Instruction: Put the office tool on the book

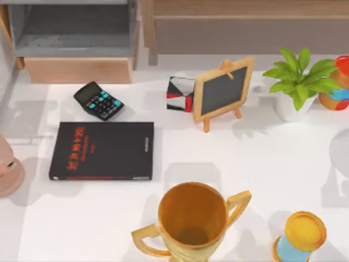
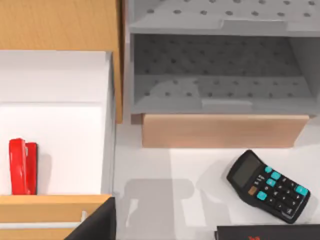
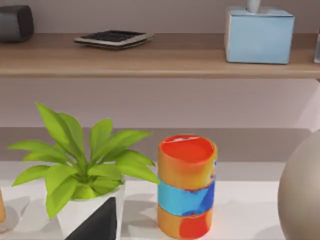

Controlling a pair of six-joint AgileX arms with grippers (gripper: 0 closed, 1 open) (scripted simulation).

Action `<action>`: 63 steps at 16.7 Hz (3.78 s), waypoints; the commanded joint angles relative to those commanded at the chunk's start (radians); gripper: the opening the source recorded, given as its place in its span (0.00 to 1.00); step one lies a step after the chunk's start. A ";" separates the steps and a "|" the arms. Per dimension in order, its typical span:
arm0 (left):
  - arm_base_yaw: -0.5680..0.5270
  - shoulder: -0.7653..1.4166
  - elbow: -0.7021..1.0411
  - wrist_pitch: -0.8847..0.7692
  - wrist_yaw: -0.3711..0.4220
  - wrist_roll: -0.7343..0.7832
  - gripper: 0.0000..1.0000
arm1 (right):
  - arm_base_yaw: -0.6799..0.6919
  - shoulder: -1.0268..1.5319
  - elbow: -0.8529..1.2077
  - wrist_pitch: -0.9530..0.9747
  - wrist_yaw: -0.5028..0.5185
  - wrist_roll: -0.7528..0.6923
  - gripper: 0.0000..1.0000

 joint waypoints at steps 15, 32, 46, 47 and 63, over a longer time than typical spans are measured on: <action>0.173 1.298 1.269 -0.686 -0.036 0.087 1.00 | 0.000 0.000 0.000 0.000 0.000 0.000 1.00; 0.217 1.716 1.598 -0.823 -0.140 0.132 1.00 | 0.000 0.000 0.000 0.000 0.000 0.000 1.00; 0.228 1.529 1.410 -0.820 -0.147 0.129 1.00 | 0.000 0.000 0.000 0.000 0.000 0.000 1.00; 0.228 1.548 1.399 -0.789 -0.148 0.128 1.00 | 0.000 0.000 0.000 0.000 0.000 0.000 1.00; 0.222 1.690 1.352 -0.600 -0.142 0.131 0.70 | 0.000 0.000 0.000 0.000 0.000 0.000 1.00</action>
